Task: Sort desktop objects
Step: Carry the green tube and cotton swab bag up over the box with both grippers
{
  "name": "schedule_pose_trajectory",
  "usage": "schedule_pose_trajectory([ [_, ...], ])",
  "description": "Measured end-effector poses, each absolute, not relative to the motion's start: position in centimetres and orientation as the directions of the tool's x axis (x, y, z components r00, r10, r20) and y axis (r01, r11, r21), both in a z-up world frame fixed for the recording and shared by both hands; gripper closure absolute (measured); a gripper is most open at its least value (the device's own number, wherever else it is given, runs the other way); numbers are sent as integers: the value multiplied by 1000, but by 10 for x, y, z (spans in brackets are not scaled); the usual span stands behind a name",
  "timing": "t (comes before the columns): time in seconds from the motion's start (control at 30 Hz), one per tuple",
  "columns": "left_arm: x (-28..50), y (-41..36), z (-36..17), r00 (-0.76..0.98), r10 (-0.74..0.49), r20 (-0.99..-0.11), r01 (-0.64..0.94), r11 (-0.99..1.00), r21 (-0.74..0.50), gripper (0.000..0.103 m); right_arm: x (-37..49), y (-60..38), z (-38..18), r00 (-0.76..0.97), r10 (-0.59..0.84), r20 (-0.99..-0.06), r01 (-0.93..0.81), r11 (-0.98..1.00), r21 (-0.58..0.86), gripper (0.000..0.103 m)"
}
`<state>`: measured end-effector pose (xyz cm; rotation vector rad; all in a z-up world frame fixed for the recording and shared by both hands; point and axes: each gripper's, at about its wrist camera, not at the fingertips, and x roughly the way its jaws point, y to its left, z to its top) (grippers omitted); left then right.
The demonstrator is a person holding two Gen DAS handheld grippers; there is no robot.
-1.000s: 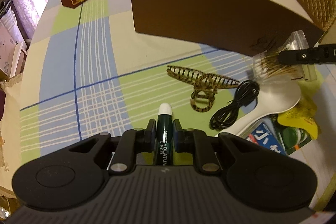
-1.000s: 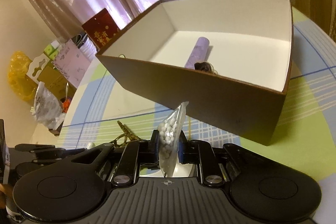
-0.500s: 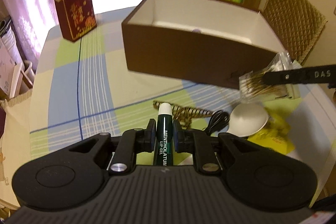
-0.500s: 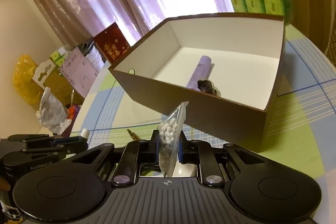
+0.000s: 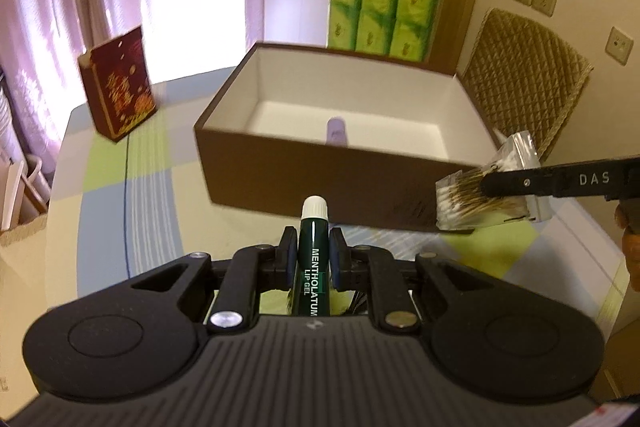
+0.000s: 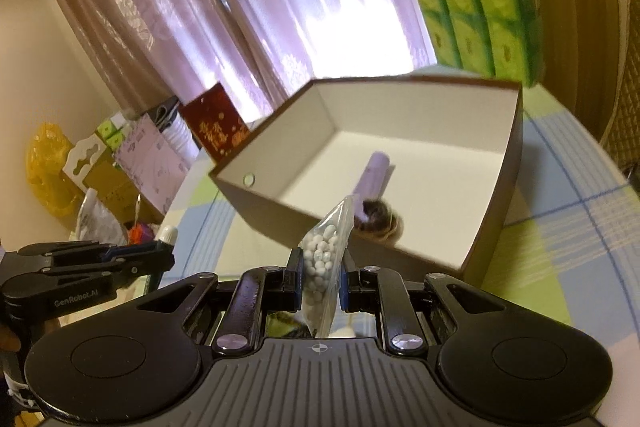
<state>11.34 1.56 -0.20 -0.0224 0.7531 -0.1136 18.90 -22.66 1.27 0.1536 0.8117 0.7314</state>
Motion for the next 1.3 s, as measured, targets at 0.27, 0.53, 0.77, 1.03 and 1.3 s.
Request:
schedule_pose_trajectory([
  [0.27, 139, 9, 23, 768, -132, -627, 131, 990, -49, 90, 214, -232, 39, 503, 650, -569, -553, 748, 366, 89],
  [0.53, 176, 1, 44, 793, -150, -591, 165, 986, -29, 90, 243, -230, 57, 539, 636, -551, -571, 758, 316, 89],
  [0.77, 211, -6, 48, 794, -163, -585, 193, 981, -12, 90, 268, -225, 54, 543, 617, -570, -575, 767, 283, 89],
  [1.03, 254, -10, 41, 782, -159, -603, 206, 979, 9, 90, 297, -222, 37, 529, 586, -614, -572, 780, 252, 89],
  [1.3, 291, -12, 20, 755, -145, -639, 210, 977, 26, 90, 323, -214, 16, 499, 570, -653, -574, 782, 245, 89],
])
